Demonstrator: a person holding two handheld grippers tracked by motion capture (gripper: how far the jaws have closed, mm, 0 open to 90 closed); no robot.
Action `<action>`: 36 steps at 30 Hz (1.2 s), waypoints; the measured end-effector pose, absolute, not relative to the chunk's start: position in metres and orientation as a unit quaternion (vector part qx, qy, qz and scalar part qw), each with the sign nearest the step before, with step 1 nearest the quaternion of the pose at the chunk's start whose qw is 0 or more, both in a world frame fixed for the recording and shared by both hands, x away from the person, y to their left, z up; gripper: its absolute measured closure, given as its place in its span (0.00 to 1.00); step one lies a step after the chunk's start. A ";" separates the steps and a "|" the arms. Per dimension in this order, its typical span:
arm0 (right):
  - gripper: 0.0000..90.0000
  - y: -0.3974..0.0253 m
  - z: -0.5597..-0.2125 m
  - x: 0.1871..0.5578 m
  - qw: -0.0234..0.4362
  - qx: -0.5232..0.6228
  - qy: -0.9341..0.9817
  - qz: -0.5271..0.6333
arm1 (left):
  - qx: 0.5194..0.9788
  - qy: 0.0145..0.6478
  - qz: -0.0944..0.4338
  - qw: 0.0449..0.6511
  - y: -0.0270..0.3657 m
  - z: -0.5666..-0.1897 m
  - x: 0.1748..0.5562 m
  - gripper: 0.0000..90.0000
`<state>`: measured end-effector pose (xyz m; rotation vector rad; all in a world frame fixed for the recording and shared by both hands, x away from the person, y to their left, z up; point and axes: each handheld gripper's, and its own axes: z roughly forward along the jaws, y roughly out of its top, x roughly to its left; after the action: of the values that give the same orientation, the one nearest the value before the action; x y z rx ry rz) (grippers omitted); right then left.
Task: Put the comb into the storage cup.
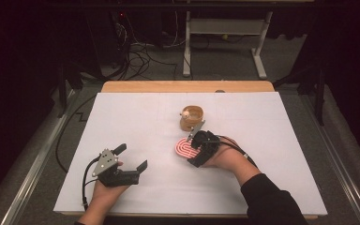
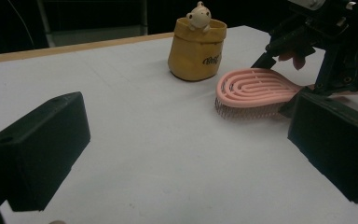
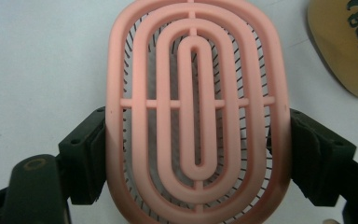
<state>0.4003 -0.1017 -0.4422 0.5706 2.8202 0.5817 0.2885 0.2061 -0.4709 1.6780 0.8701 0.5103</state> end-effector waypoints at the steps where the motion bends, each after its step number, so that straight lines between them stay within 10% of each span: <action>1: 0.22 -0.102 -0.442 0.400 0.106 0.191 0.956 0.197 | 0.712 0.368 0.216 0.557 0.206 -0.471 0.288 0.00; 36: 0.22 -0.168 -0.413 0.372 0.118 0.258 0.942 0.177 | 0.718 0.371 0.212 0.549 0.204 -0.473 0.290 0.00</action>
<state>0.3723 -0.1681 -0.4133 0.7556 2.7561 0.5174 0.2899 0.2042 -0.4729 1.7016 0.8796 0.5023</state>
